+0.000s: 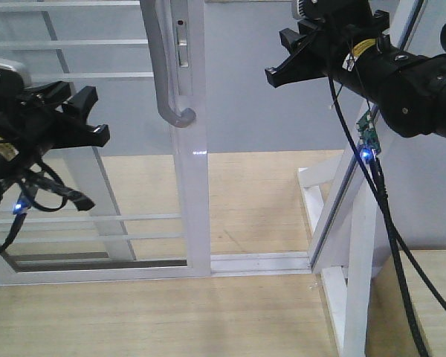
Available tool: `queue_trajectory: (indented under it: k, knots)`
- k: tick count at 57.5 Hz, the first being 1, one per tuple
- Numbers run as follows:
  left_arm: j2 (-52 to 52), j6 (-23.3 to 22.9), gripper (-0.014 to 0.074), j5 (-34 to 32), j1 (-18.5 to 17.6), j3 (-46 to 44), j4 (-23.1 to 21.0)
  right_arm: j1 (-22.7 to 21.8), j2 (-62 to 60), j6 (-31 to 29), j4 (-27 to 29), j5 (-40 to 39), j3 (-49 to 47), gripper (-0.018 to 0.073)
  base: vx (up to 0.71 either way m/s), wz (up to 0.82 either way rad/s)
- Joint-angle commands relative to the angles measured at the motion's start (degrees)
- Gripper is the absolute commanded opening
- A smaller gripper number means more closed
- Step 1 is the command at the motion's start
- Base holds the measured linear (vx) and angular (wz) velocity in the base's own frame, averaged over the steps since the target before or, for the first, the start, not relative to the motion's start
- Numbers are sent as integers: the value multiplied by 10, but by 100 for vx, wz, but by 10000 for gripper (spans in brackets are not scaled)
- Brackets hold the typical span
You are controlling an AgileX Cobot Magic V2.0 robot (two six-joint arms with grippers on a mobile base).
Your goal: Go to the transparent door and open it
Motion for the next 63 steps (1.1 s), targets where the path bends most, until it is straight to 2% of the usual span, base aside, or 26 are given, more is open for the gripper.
queue_trajectory:
  k: [1,12,28,42,53,63]
  knots:
    - [33,-41,382,-64,-4,-55,45,-3,-28,-5,2,-46,-16,245,0,0]
    - [126,-68,382,-70,-4,-149,52,-3,-28,-6,1,-46,-16,245,0,0]
    - [203,-68,382,-67,-4,-242,48,-3,-28,-9,1,-47,-16,245,0,0]
    - [241,-63,382,-51,-4,-289,48,-3,-28,-9,1,-47,-16,245,0,0]
    - [269,-63,382,-44,-3,-325,18,-3,-28,-9,1,-49,-16,245,0,0]
    - [279,-63,377,-17,-3,-339,18,-3,-28,-9,1,-49,-16,245,0,0]
